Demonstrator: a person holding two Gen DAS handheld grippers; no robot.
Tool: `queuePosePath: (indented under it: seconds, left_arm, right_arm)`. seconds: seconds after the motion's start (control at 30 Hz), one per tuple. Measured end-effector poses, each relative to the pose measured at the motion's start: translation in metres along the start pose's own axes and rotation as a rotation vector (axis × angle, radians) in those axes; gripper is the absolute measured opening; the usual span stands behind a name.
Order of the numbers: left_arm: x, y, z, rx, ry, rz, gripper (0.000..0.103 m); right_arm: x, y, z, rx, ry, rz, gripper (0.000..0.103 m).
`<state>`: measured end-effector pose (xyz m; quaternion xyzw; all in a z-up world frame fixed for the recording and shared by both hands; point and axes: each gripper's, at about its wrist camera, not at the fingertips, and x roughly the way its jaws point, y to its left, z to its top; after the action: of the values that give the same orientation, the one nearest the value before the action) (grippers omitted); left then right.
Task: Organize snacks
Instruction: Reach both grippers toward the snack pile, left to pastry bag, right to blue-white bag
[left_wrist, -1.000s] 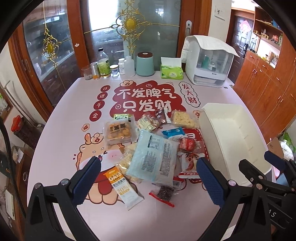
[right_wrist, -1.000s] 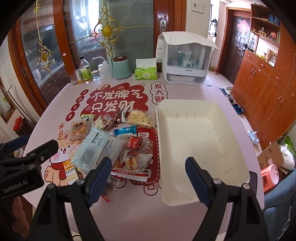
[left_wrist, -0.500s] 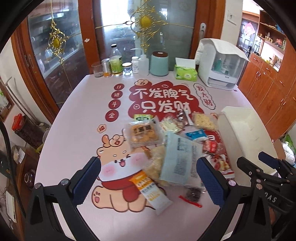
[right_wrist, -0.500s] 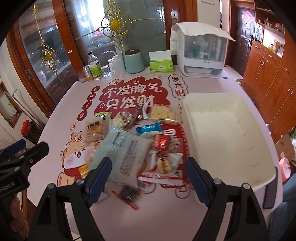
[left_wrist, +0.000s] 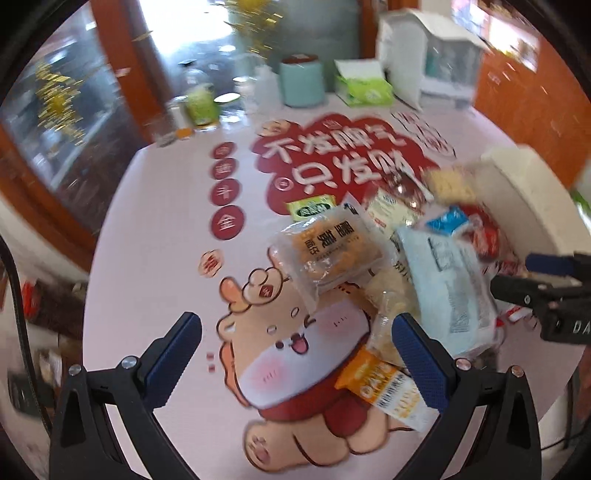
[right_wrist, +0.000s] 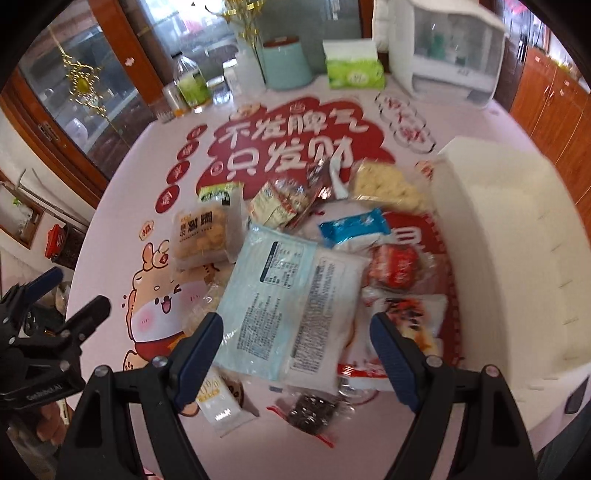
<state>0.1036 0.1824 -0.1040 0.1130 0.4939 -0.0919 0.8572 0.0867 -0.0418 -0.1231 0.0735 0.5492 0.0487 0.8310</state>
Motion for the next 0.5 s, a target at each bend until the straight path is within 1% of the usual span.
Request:
queuePosePath:
  seconds: [0.1,0.17,0.23,0.33,0.37,0.4,0.47,0.5]
  left_arm:
    - [0.027,0.001,0.018,0.1,0.025,-0.015,0.102]
    - [0.042,-0.001,0.03,0.166,0.042,-0.041,0.102]
    - [0.058,-0.005,0.043,0.244,0.062,-0.034,0.102]
    - [0.08,-0.019,0.058,0.375,0.083,-0.04,0.102]
    - [0.085,-0.022,0.061,0.402,0.093,-0.046,0.102]
    - [0.093,-0.028,0.064,0.444,0.105,-0.055,0.102]
    - [0.103,-0.038,0.066,0.512,0.127,-0.084,0.102]
    - [0.108,-0.043,0.066,0.537,0.134,-0.095,0.102]
  right_arm:
    - [0.023,-0.002,0.008,0.044,0.063,0.03,0.083]
    - [0.041,-0.005,0.012,0.083,0.117,0.041,0.082]
    - [0.055,-0.006,0.015,0.11,0.147,0.05,0.083]
    - [0.073,-0.006,0.017,0.139,0.175,0.022,0.083]
    - [0.079,-0.006,0.017,0.145,0.187,0.019,0.085]
    - [0.083,-0.006,0.017,0.155,0.19,0.021,0.093]
    - [0.089,-0.006,0.018,0.161,0.193,0.02,0.097]
    - [0.093,-0.004,0.018,0.157,0.201,0.014,0.101]
